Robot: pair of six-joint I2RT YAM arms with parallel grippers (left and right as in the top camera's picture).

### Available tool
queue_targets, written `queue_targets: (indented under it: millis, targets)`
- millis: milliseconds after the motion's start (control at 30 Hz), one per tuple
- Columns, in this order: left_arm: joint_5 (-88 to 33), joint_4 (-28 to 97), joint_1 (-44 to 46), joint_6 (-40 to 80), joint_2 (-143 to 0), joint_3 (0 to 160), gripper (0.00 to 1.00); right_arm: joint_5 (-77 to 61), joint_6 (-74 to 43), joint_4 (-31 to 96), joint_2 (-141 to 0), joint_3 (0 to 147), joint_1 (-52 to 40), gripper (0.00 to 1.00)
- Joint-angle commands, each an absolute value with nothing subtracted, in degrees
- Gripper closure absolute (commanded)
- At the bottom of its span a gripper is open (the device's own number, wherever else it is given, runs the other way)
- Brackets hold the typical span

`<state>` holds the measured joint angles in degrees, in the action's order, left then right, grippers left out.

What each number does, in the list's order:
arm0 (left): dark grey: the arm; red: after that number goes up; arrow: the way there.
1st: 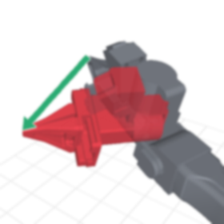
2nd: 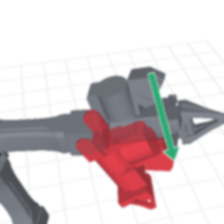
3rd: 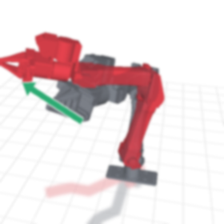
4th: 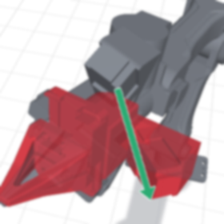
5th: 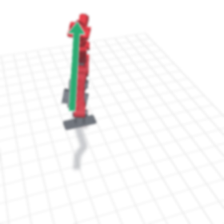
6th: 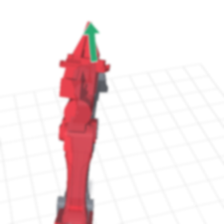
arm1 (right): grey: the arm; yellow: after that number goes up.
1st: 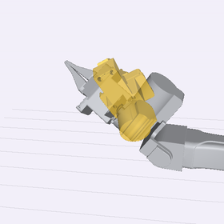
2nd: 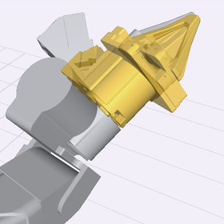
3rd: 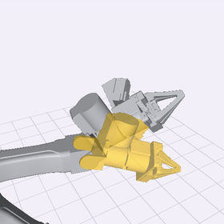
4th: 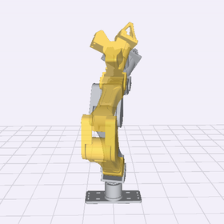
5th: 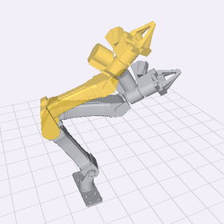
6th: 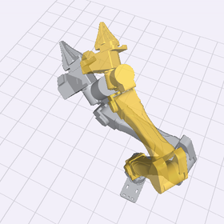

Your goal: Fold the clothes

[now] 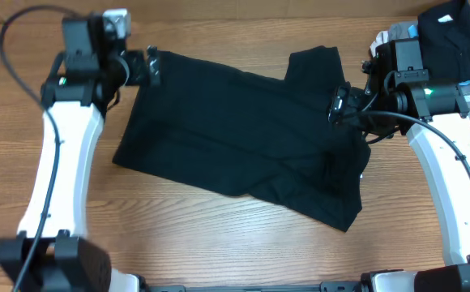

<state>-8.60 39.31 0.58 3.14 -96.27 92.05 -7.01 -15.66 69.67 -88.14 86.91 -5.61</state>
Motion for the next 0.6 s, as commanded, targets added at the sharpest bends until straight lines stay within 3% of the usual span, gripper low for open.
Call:
queue_targets:
  millis: [0,200,567]
  targets:
    - [-9.7,41.4,2.3,0.2,-105.6,101.1,0.0,-6.5,-13.4,69.6,-88.6,88.2,-5.4,0.13]
    - [-3.8,41.6,3.5,1.7,-119.2,112.2,0.0,-6.5,-13.2,69.1,-88.8,88.2,-5.4,0.13]
    - [4.3,31.1,4.4,-1.8,-131.2,114.9,0.06,-6.5,-13.2,64.1,-93.4,86.7,-5.4,0.13]
